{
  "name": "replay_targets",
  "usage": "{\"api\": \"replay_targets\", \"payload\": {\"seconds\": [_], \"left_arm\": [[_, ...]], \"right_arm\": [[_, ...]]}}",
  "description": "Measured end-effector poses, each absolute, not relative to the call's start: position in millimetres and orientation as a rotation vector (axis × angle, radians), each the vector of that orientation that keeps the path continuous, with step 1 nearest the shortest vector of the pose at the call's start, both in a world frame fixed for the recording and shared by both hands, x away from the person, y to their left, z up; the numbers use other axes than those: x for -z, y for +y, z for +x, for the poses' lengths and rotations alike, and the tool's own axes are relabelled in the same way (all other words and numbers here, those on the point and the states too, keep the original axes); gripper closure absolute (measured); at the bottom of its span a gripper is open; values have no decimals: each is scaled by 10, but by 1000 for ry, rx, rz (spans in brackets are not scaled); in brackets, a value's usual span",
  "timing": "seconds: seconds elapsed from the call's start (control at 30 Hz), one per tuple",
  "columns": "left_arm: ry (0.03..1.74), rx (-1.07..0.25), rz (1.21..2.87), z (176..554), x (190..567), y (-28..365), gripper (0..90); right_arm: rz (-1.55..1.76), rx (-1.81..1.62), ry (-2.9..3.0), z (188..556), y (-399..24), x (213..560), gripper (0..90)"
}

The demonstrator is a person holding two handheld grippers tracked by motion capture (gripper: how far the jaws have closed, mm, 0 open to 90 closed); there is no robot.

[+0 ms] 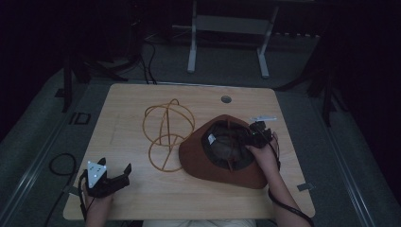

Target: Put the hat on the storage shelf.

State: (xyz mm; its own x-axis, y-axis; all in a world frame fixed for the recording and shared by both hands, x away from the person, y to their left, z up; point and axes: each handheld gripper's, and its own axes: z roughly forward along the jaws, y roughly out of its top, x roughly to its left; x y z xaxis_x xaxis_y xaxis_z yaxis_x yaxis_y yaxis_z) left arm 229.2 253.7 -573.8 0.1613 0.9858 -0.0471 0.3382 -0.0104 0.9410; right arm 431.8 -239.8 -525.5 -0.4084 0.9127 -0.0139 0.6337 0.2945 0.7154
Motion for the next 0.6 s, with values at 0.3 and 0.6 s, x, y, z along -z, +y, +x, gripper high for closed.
{"api": "replay_targets", "payload": {"seconds": [0.3,0.6], "left_arm": [[1327,-885,1530,2291,5737,2518,49],[1331,-868,1539,2297,5747,2516,49]], "right_arm": [[1341,-785,2164,4356,-2303,5358,263],[1285,-661,2135,4356,-2245,5469,566]]}}
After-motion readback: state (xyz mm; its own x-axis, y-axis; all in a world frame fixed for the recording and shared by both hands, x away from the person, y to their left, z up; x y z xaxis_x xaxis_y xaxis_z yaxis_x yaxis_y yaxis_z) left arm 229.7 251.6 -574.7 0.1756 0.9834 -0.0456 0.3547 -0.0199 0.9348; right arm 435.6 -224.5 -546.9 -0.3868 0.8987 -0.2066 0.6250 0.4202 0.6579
